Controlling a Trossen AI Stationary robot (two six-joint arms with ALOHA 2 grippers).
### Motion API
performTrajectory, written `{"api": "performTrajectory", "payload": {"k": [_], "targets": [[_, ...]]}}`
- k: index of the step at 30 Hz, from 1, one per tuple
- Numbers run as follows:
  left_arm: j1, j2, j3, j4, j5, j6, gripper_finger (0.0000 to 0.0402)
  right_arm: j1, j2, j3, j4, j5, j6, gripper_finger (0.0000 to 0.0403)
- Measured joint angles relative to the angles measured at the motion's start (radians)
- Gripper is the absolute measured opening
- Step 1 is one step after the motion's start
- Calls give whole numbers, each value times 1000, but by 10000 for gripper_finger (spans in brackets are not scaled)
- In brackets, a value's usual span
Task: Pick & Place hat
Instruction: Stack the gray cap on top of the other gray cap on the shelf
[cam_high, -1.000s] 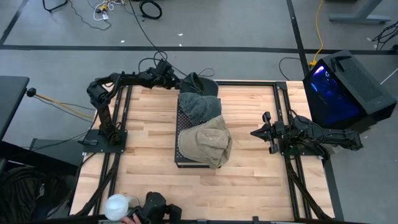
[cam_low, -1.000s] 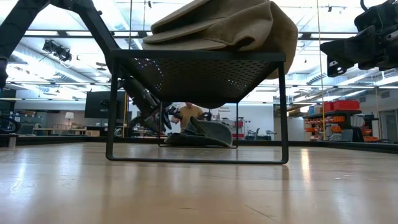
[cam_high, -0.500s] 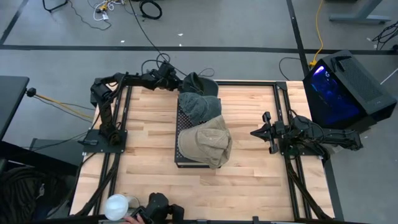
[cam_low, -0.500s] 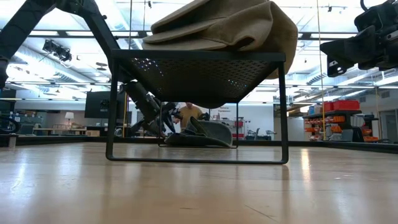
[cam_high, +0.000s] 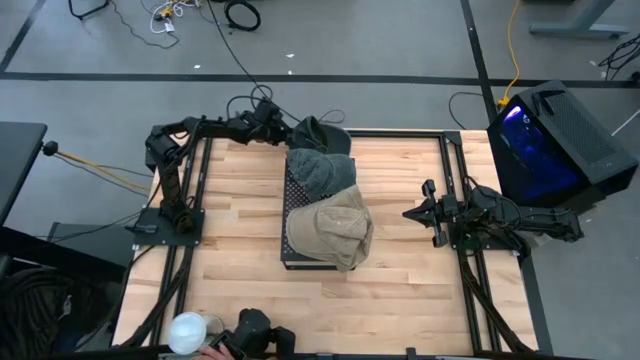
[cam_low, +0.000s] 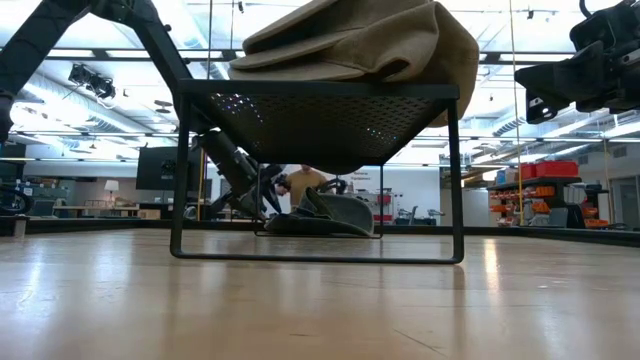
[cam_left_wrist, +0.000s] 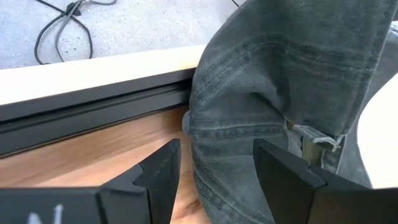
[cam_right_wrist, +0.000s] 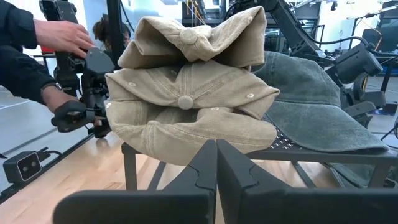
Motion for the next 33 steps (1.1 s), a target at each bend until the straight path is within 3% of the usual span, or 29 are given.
{"api": "performTrajectory", "payload": {"k": [12, 17, 24, 27, 33], "targets": [[7, 0, 2, -9, 54, -25, 208, 0, 0, 0, 0, 0, 0, 7], [7, 0, 98, -161, 88, 43, 208, 0, 0, 0, 0, 0, 0, 7], [14, 0, 194, -357, 62, 141, 208, 0, 0, 0, 0, 0, 0, 7], [16, 0, 194, -376, 28, 147, 208, 0, 0, 0, 0, 0, 0, 7], [24, 32, 195, -375, 58, 140, 208, 0, 0, 0, 0, 0, 0, 7]]}}
